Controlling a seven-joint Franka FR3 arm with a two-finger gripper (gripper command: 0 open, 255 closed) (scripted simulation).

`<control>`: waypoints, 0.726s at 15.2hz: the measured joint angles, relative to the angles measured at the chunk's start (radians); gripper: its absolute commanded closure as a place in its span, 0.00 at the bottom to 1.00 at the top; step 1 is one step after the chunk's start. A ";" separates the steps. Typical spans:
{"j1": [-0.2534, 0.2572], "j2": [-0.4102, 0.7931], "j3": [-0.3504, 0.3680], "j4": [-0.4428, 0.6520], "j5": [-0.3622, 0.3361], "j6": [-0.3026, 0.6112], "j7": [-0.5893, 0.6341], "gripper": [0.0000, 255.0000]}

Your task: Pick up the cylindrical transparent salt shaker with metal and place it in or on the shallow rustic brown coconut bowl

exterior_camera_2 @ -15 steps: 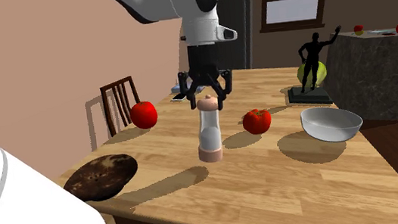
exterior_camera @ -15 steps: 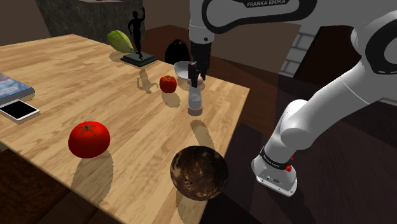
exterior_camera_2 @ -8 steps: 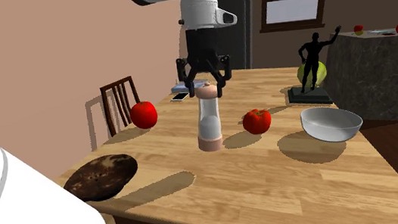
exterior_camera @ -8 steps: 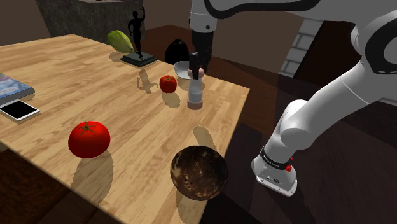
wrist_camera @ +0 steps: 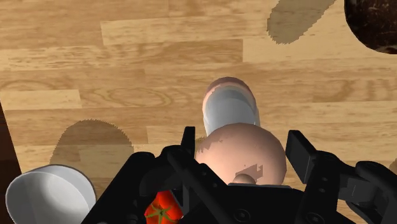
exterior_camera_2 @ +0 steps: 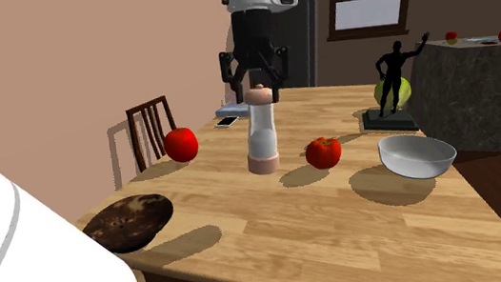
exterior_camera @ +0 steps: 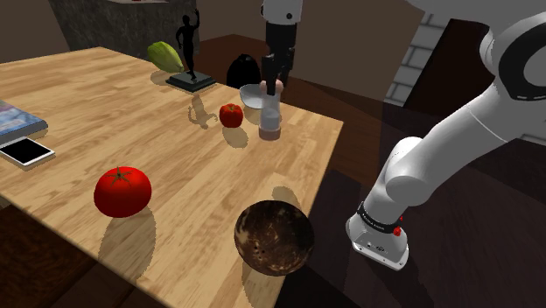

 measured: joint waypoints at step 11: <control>0.071 -0.107 0.126 0.018 0.084 -0.113 0.188 1.00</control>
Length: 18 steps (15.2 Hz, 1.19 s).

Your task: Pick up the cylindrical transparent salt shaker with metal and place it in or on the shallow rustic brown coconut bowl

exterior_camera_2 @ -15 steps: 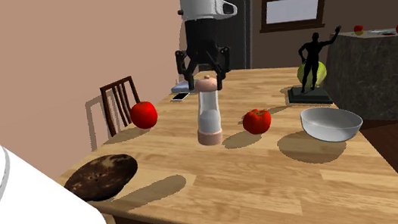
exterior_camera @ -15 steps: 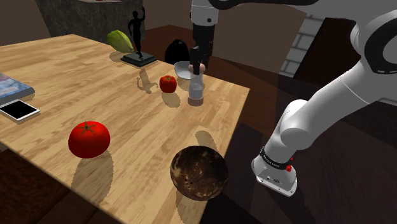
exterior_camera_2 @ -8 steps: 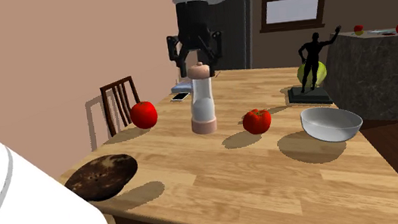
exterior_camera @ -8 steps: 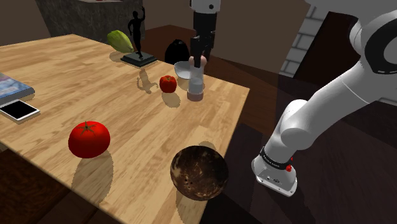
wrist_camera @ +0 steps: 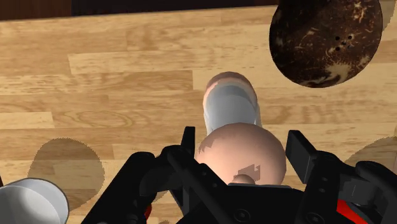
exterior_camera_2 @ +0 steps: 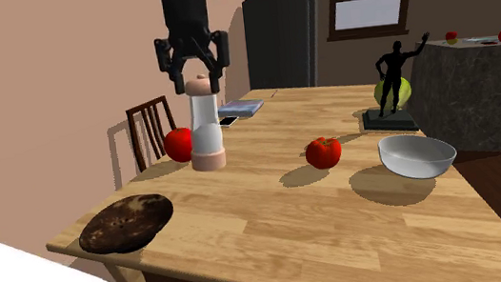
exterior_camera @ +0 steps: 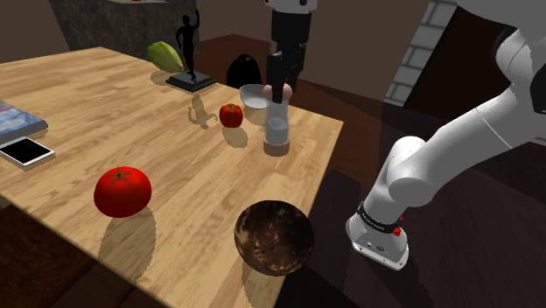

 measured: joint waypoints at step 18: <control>0.089 -0.019 0.277 0.161 0.159 -0.118 0.391 1.00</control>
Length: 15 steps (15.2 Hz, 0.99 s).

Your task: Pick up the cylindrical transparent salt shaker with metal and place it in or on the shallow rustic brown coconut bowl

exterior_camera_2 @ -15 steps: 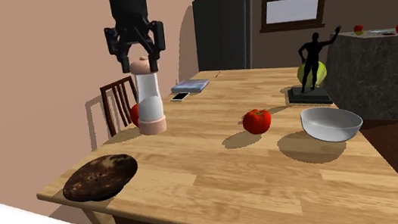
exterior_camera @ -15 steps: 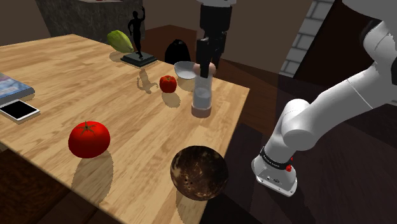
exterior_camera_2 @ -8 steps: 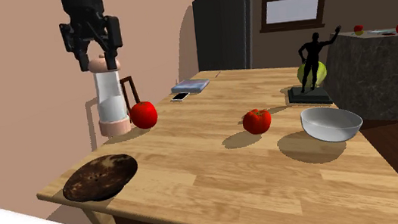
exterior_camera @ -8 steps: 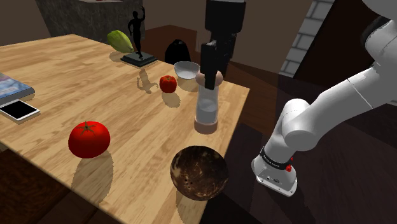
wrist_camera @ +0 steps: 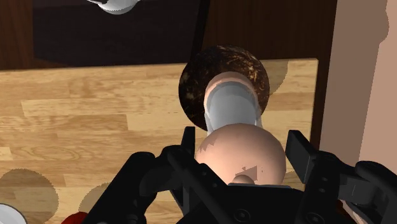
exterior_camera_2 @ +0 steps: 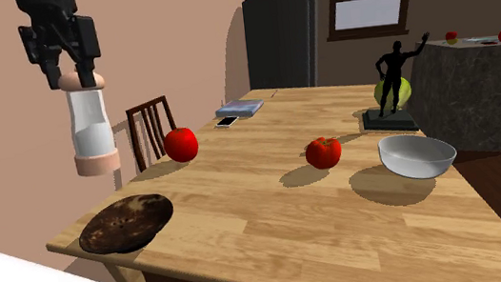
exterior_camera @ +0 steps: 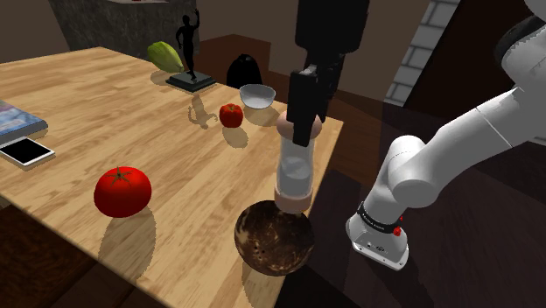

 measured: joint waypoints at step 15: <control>0.022 -0.074 0.017 -0.248 0.034 0.178 -0.032 1.00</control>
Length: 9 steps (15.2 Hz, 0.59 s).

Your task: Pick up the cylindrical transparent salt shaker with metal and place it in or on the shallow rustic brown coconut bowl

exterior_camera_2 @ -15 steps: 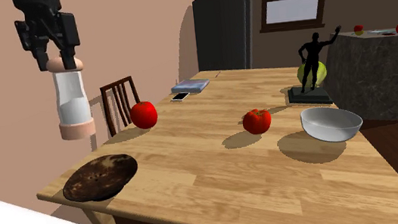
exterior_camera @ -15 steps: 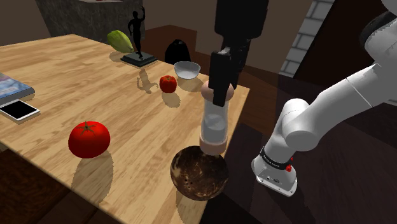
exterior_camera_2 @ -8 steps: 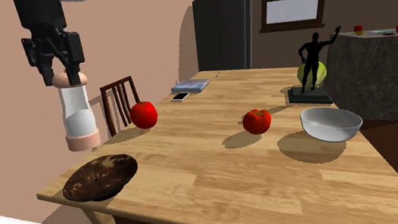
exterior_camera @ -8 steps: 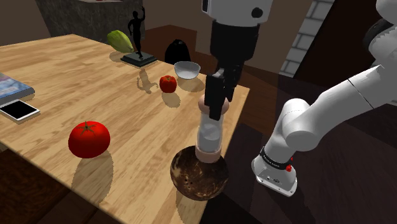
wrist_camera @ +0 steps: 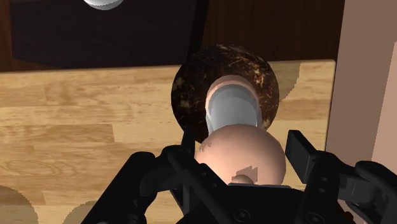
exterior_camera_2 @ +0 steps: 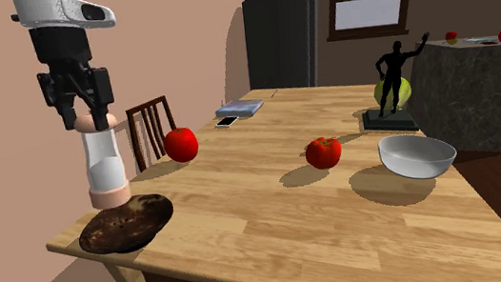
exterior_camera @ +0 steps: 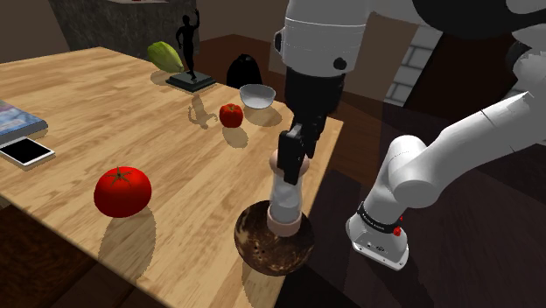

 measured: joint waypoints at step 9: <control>0.013 -0.028 0.021 -0.144 0.024 0.117 -0.017 1.00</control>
